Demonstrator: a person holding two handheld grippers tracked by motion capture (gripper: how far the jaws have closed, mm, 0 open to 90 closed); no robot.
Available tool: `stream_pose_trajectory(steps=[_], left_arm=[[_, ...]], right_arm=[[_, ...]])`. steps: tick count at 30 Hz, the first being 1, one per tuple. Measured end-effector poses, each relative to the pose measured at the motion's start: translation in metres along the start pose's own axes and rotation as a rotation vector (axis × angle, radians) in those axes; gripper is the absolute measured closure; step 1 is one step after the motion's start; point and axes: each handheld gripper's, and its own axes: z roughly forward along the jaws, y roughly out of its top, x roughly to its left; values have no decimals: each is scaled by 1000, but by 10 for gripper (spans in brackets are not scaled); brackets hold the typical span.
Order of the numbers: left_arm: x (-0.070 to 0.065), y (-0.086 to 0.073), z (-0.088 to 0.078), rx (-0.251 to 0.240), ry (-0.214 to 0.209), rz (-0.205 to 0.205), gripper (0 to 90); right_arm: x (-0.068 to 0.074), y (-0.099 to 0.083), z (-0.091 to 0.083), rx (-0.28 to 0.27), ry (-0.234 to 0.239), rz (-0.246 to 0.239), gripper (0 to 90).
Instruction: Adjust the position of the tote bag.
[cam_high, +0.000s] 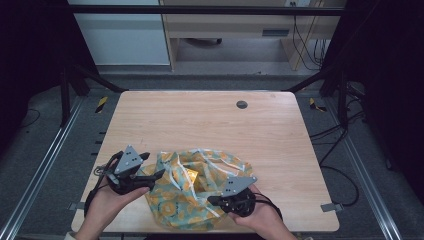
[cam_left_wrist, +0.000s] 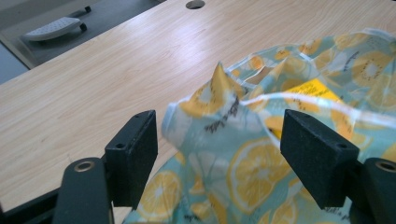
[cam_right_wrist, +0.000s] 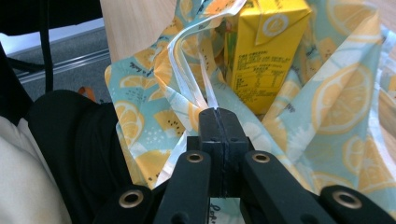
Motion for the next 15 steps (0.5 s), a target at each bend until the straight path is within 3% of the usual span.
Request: stream_pose_trajectory(steps=[7,15], left_arm=[[-6,24,30,66,-30,40,253],[-3,36,60,118,-11,24,299]], right_arm=[[-3,-2,1,0,-6,0,900],[-4,-7,1,9,-13,1,900]])
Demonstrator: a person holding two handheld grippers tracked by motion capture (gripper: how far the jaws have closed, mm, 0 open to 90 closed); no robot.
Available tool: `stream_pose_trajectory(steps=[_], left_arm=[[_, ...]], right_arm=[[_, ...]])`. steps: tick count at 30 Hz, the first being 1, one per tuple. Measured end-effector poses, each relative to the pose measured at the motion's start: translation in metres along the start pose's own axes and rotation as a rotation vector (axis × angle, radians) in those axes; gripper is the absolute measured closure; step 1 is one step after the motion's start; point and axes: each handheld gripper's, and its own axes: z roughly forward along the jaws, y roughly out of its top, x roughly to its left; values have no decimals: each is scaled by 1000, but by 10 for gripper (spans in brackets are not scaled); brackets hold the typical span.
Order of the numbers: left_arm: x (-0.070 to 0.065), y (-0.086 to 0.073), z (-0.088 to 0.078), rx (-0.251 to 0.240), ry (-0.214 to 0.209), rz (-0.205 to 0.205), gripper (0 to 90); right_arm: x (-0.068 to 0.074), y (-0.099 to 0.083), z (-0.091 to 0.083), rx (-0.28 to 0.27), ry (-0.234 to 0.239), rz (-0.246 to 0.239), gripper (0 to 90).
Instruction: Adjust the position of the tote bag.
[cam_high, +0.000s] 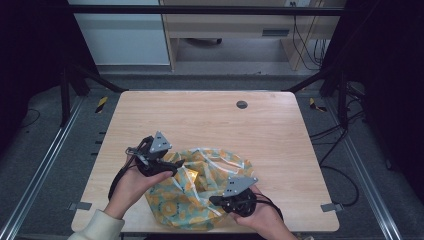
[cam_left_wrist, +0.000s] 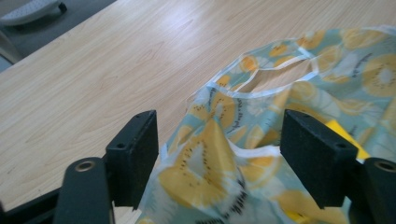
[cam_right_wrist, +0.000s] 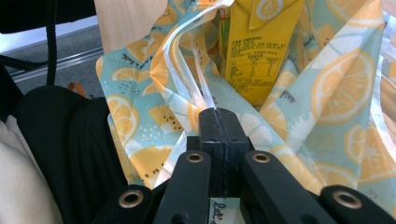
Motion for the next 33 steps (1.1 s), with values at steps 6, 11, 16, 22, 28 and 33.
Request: stream_pose_trajectory(steps=[6,11,16,22,28,33], left_arm=[[3,-3,14,53,-28,3,466],[2,-7,16,42,-46,12,774],[-2,-20,1,-13,-32,-18,889],[-12,-38,-33,-127,-20,-11,893],[-27,-68,-53,-145,-54,2,895],[-33,-91,-55,-123,-94,-1,895]], right_arm=[[-1,-2,0,3,0,-1,900],[0,-3,3,12,-1,0,900],[2,-5,2,9,0,-4,900],[2,-6,5,13,-8,-6,900],[0,-8,4,11,-26,0,873],[-1,-9,4,3,-41,9,787]])
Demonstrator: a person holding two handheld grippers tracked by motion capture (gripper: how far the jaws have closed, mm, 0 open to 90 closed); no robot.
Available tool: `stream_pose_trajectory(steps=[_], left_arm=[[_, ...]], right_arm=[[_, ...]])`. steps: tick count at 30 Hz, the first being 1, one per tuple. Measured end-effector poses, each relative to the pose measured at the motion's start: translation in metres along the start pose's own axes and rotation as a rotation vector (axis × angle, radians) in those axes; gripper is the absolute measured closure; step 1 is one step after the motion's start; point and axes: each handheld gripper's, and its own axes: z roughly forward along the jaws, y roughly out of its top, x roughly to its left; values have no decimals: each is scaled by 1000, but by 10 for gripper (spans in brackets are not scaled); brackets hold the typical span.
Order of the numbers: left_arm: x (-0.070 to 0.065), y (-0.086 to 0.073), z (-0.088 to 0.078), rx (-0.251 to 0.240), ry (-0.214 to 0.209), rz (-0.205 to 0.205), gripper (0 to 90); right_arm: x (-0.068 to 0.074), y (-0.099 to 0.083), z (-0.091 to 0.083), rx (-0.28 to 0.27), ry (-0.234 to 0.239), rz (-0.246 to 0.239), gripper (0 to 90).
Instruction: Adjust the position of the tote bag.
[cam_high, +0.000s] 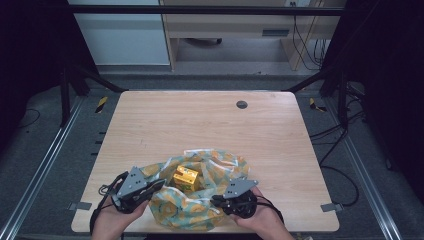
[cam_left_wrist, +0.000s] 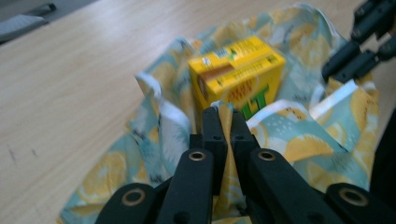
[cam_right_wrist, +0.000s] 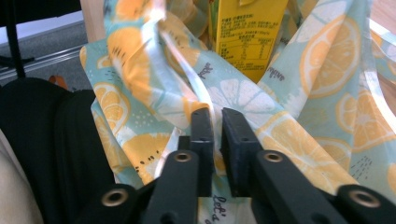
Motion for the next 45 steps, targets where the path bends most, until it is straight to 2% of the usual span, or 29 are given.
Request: stream_pose_trajectory(steps=[2,6,10,12,15,18,20,23,27,30,33,36,37,38,40,41,42,45], left_arm=[[-2,-7,-1,9,-13,-5,895],[-6,-18,3,28,-40,-4,894],[-14,-25,12,95,-57,45,893],[-13,-27,16,116,-39,54,892],[-9,-31,21,133,-53,39,892],[-10,-34,25,164,-52,51,892],[-12,-35,27,176,-51,61,892],[-13,-36,30,193,-50,73,891],[-13,-36,32,217,-50,87,891],[-16,-37,33,226,-53,99,891],[-16,-38,34,244,-49,115,891],[-16,-39,36,258,-38,129,891],[-16,-39,36,267,-23,138,891],[-16,-39,37,276,-8,145,891],[-17,-40,39,282,13,154,891],[-17,-40,39,289,16,158,891],[-17,-39,39,295,16,166,891],[-16,-40,39,294,24,164,891]], right_arm=[[0,2,-2,-8,-12,-9,725],[-1,3,-5,-10,-45,4,612],[-1,4,-9,-10,-62,6,504],[0,7,-12,-6,-68,4,455],[-5,18,-15,-16,-82,-6,430],[-14,27,-15,-19,-108,-21,418],[-20,32,-17,-30,-104,-9,412],[-29,45,-19,-31,-121,-16,414],[-42,63,-12,-4,-134,-4,482],[-49,71,-2,15,-118,10,495],[-53,72,11,64,-91,34,467],[-54,65,26,114,-51,53,458],[-54,63,29,130,-54,47,483],[-55,61,32,148,-59,43,567],[-56,58,35,154,-73,43,804],[-57,57,36,139,-79,47,859],[-58,58,36,127,-83,59,895],[-62,59,34,113,-112,61,900]])
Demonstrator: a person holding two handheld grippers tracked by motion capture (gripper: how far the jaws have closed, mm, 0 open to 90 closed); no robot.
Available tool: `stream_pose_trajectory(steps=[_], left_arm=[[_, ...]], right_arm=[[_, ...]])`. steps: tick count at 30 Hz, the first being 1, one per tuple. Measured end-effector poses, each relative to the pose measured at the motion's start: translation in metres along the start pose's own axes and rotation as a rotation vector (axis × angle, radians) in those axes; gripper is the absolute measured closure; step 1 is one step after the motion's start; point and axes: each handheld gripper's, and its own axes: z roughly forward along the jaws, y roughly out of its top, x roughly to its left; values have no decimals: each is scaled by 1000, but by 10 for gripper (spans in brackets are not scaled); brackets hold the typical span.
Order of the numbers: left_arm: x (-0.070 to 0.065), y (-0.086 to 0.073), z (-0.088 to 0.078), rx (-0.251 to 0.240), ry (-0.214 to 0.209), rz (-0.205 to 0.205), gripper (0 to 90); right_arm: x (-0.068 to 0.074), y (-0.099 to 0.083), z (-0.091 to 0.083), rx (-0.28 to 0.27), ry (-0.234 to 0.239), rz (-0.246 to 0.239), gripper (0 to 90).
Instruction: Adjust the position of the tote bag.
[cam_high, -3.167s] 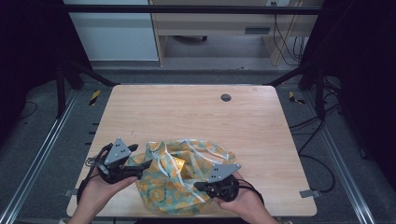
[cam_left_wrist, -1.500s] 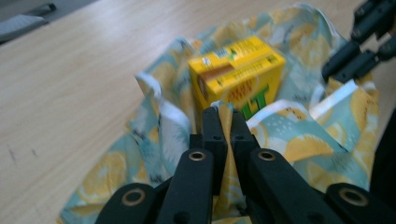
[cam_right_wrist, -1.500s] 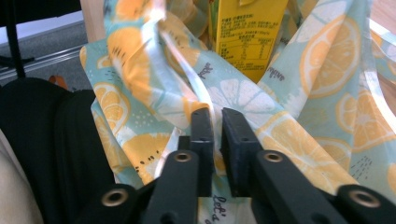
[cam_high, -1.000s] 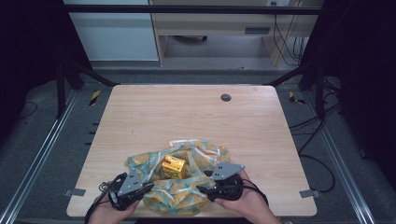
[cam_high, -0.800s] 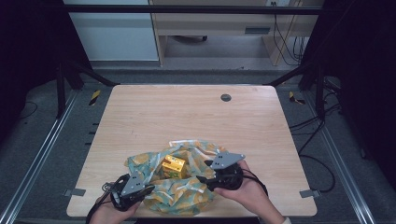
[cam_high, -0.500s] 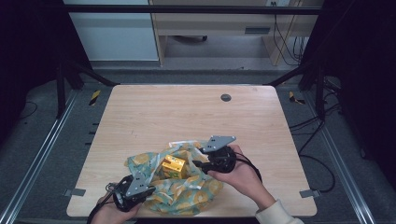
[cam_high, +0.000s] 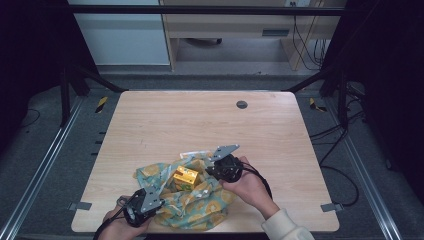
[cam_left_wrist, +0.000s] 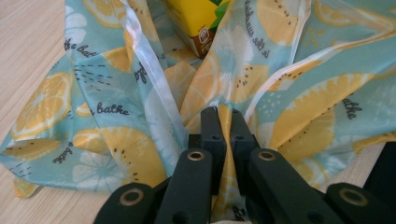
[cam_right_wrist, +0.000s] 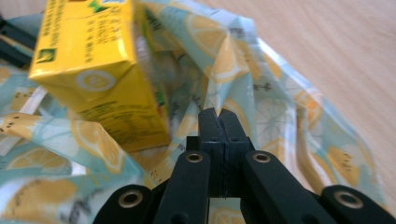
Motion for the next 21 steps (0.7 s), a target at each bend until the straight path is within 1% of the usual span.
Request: stream_pose_trajectory(steps=[2,5,7,8,9,11,13,14,17,21], left_arm=[[1,0,-1,4,15,9,891],[2,-1,-2,12,49,19,891],[3,-1,-2,24,56,22,891],[2,-1,0,24,60,20,891],[3,-1,0,48,64,36,891],[3,-1,1,53,62,29,891],[3,-2,1,62,61,28,891],[3,-2,2,68,60,26,891],[2,-2,4,93,65,35,891],[3,-3,6,107,52,26,891]], right_arm=[[-4,2,-3,-21,-13,11,900],[-14,4,-9,-37,-47,20,900],[-21,5,-10,-53,-59,38,900],[-24,5,-10,-51,-61,46,900],[-27,4,-8,-48,-61,54,900],[-33,-1,-1,-22,-71,61,900],[-37,-5,3,-13,-72,72,900],[-40,-8,5,-7,-76,86,900],[-44,-12,7,-5,-80,95,900],[-48,-15,12,21,-90,101,900]])
